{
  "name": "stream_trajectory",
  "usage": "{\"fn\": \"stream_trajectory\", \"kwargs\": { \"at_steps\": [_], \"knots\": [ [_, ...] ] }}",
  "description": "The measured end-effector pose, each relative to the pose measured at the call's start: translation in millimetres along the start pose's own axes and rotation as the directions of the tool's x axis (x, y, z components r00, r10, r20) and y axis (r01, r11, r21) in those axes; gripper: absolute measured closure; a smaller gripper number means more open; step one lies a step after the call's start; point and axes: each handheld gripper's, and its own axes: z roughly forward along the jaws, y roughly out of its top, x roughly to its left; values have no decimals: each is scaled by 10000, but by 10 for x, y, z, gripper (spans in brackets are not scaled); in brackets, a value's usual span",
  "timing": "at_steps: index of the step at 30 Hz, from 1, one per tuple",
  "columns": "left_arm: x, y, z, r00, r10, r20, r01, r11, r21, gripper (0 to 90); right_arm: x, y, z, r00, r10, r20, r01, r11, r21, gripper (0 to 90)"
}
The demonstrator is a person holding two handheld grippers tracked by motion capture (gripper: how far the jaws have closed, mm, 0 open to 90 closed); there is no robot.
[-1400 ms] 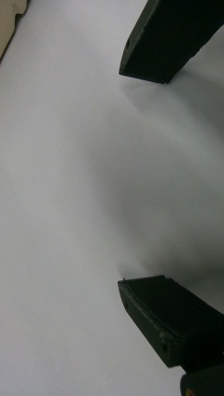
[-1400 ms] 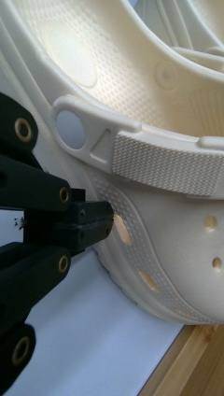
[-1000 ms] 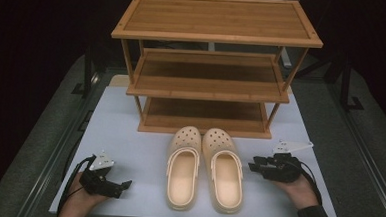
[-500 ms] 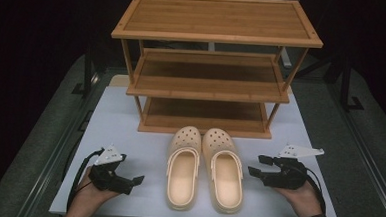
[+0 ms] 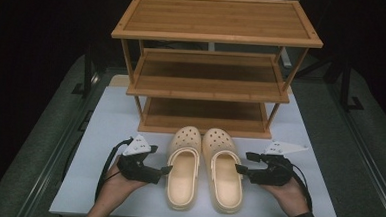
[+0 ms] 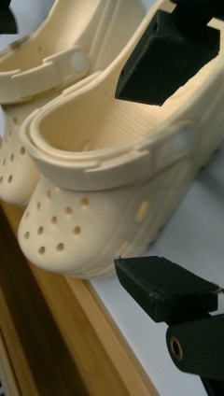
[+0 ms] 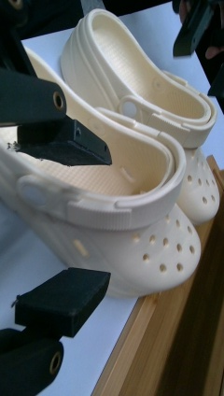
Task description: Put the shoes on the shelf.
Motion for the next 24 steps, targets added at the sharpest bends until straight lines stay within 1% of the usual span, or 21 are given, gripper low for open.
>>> {"fn": "stream_trajectory", "kwargs": {
  "at_steps": [2, 3, 6, 8, 12, 13, 14, 15, 16, 17, 19, 20, 21, 22, 23, 24],
  "knots": [
    [-14, 33, 59, 9999, 86, -100, -85, 9999, 64, 162, 12, 9, 29, 10000, -42, 16, 42, 10000, 52, 374],
    [-17, 45, 86, 9998, 116, -129, -115, 9999, 77, 233, 23, 17, 56, 10000, -73, 28, 72, 9999, 102, 376],
    [-15, 75, 170, 9998, 117, -149, -115, 9999, 121, 257, 41, 32, 132, 9997, -178, 185, 173, 9995, 262, 385],
    [-20, 88, 217, 9997, 176, -175, -173, 9997, 170, 333, 40, 39, 179, 9995, -191, 254, 183, 9992, 342, 404],
    [-18, 100, 282, 9997, 179, -187, -174, 9995, 258, 426, 32, 46, 243, 9985, -238, 483, 214, 9985, 497, 439],
    [-16, 98, 307, 10000, 59, -58, -58, 9995, 303, 450, 22, 44, 281, 9980, -265, 575, 233, 9982, 559, 469],
    [-16, 98, 307, 10000, 59, -58, -58, 9995, 303, 470, 19, 43, 300, 9974, -308, 646, 267, 9977, 627, 487],
    [-23, 95, 316, 10000, 34, -35, -32, 9995, 325, 470, 19, 43, 300, 9974, -308, 646, 267, 9977, 627, 487],
    [-31, 92, 317, 9999, 114, -119, -110, 9994, 336, 477, 21, 38, 316, 9970, -331, 697, 283, 9972, 696, 499],
    [-33, 91, 313, 9999, 104, -123, -100, 9993, 350, 484, 22, 33, 321, 9967, -385, 714, 338, 9972, 663, 506],
    [-30, 92, 299, 9999, 18, -137, -12, 9991, 424, 511, 22, 34, 309, 9968, -308, 737, 260, 9975, 650, 542],
    [-28, 93, 290, 9999, -42, -129, 47, 9990, 435, 532, 23, 32, 301, 9962, -378, 786, 329, 9975, 621, 562],
    [-29, 96, 283, 9999, -86, -124, 91, 9989, 449, 567, 35, 32, 288, 9946, -440, 935, 388, 9976, 570, 599],
    [-33, 98, 279, 9998, -145, -108, 150, 9989, 443, 567, 35, 32, 288, 9946, -440, 935, 388, 9976, 570, 599],
    [-36, 107, 260, 9999, -121, -116, 127, 9985, 535, 604, 47, 32, 271, 9915, -500, 1200, 441, 9977, 511, 651],
    [-36, 107, 260, 9999, -121, -116, 127, 9985, 535, 624, 47, 32, 271, 9915, -500, 1200, 441, 9977, 511, 651]
  ]
}}
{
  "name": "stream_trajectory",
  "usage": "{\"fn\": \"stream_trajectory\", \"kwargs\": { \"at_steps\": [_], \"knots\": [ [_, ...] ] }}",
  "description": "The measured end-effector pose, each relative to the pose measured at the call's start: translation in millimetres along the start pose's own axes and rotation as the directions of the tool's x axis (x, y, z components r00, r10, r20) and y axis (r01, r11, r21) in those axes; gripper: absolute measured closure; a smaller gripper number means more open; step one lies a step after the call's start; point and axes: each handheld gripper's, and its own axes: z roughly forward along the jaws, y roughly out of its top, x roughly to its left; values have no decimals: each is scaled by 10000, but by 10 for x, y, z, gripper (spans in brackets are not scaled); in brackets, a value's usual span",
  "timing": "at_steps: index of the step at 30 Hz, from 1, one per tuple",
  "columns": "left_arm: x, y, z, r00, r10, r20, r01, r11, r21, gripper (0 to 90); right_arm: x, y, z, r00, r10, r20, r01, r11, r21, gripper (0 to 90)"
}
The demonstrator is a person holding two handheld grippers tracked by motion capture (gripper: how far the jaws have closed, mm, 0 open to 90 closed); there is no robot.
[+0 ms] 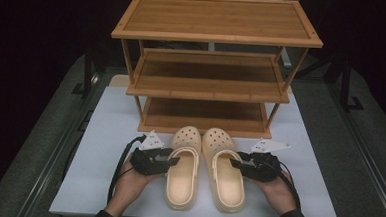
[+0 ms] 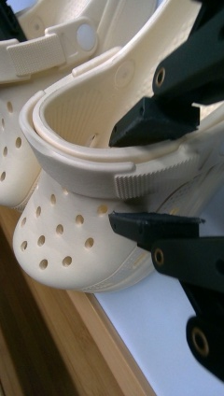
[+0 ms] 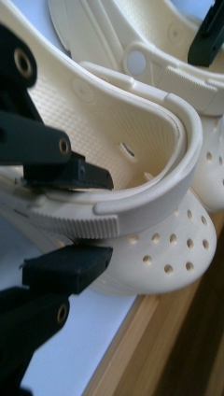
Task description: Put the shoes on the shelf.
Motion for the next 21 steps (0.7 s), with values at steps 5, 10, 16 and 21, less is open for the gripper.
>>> {"fn": "stream_trajectory", "kwargs": {
  "at_steps": [5, 10, 16, 21],
  "knots": [
    [11, -7, -59, 9992, 109, -372, -109, 9999, -1, 719, -64, -15, -72, 9975, 76, 696, -72, 10000, -67, 730],
    [50, -16, -104, 9976, 246, -653, -248, 9997, -19, 749, -115, -19, -123, 9953, 113, 959, -102, 9999, -121, 750],
    [97, 45, -188, 9963, 208, -833, -227, 9995, -215, 763, -172, 21, -172, 9938, -5, 1109, 25, 9998, -178, 758],
    [188, 145, -203, 9942, 210, -1055, -248, 9991, -356, 767, -255, 111, -178, 9917, -11, 1283, 48, 9996, -284, 761]
  ]
}}
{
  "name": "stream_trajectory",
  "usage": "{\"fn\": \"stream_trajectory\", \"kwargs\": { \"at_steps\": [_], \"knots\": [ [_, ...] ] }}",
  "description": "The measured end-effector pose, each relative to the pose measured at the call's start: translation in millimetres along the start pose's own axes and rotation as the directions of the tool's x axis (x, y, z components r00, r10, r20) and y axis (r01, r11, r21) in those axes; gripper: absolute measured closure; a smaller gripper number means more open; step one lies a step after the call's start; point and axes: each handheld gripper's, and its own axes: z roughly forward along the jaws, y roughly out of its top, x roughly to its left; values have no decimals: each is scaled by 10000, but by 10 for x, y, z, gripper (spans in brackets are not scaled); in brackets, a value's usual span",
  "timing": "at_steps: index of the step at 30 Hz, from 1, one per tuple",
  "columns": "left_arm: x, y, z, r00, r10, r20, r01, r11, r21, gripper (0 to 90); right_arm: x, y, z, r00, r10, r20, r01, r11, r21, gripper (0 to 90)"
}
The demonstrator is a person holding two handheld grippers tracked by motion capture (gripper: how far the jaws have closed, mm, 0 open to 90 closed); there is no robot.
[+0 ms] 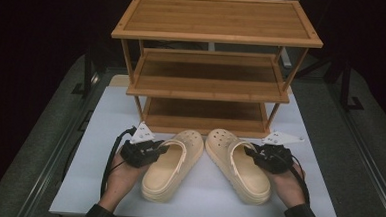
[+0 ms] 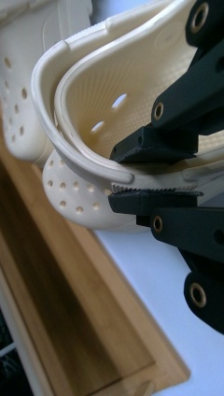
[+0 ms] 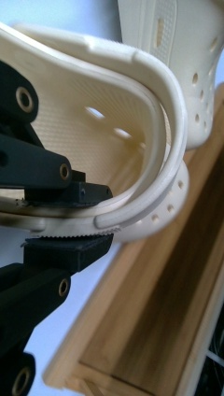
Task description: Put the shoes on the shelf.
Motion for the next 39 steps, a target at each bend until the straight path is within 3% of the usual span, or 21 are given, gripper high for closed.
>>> {"fn": "stream_trajectory", "kwargs": {
  "at_steps": [6, 9, 11, 16, 20, 30, 36, 39],
  "knots": [
    [110, 146, 61, 9993, 6, -366, -14, 9997, -233, 768, -121, 156, 43, 9998, 172, 41, -170, 9992, -357, 766],
    [170, 218, 89, 9990, -119, -435, 100, 9990, -432, 768, -160, 244, 67, 9991, 17, 423, 2, 9990, -457, 765],
    [210, 265, 126, 9986, -182, -496, 154, 9983, -564, 768, -212, 296, 98, 9988, 161, 457, -134, 9982, -582, 765],
    [284, 373, 273, 9960, -77, -891, 13, 9975, -710, 769, -285, 435, 226, 9981, 206, 582, -162, 9970, -755, 765],
    [326, 439, 417, 9922, -166, -1238, 55, 9960, -895, 769, -345, 561, 398, 9946, 412, 952, -334, 9960, -823, 765],
    [424, 445, 722, 9818, -616, -1798, 432, 9936, -1046, 768, -400, 618, 703, 9874, 711, 1411, -597, 9947, -834, 764],
    [437, 441, 821, 9713, -605, -2300, 322, 9917, -1247, 768, -388, 615, 802, 9850, 859, 1494, -736, 9936, -860, 763],
    [448, 432, 863, 9697, -652, -2354, 390, 9927, -1142, 766, -371, 613, 848, 9845, 964, 1462, -841, 9926, -881, 761]
  ]
}}
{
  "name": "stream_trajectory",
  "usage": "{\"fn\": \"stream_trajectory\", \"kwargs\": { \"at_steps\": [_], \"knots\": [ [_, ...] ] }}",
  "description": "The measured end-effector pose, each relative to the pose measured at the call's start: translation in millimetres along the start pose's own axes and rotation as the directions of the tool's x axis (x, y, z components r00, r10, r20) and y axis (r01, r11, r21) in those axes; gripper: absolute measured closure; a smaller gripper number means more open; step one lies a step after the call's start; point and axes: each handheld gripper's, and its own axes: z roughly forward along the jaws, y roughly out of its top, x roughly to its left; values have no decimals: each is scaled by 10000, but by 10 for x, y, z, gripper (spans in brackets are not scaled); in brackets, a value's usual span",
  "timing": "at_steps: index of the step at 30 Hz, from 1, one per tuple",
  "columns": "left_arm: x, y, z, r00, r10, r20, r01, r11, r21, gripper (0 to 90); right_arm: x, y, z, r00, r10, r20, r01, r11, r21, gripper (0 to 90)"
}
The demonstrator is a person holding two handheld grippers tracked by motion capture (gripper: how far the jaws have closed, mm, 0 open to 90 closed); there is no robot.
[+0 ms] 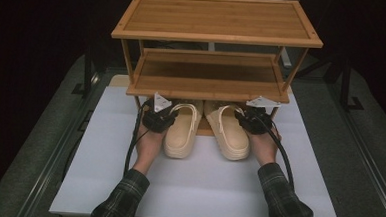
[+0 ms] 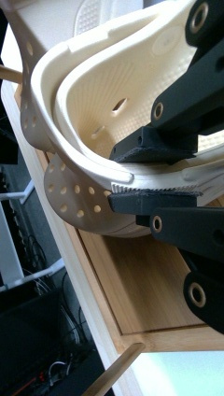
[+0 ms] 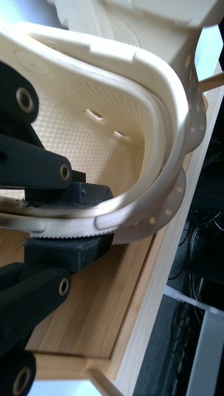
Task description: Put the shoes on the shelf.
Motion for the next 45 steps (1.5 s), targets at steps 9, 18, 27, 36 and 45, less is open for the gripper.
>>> {"fn": "stream_trajectory", "kwargs": {
  "at_steps": [9, 18, 27, 36, 45],
  "knots": [
    [-20, -66, 63, 9998, -190, 83, 190, 9998, -28, 746, 86, -21, 72, 9996, -177, 239, 178, 9998, -32, 739],
    [109, -88, -114, 9938, -549, 965, 550, 9985, 17, 489, 12, -58, -72, 9993, 284, -258, -285, 9996, -51, 516],
    [135, -317, -524, 9765, -86, 2153, 14, 9994, 333, 217, -76, -241, -453, 9904, 412, -1317, -396, 9991, 144, 315],
    [-6, -678, -647, 9496, -213, 3128, -94, 9953, 963, 66, -36, -573, -685, 9597, 452, -2775, -261, 9970, 724, 60],
    [-226, -718, -415, 9407, 175, 3389, -632, 9902, 1243, 0, 44, -780, -452, 9393, 78, -3429, 273, 9948, 976, 0]
  ]
}}
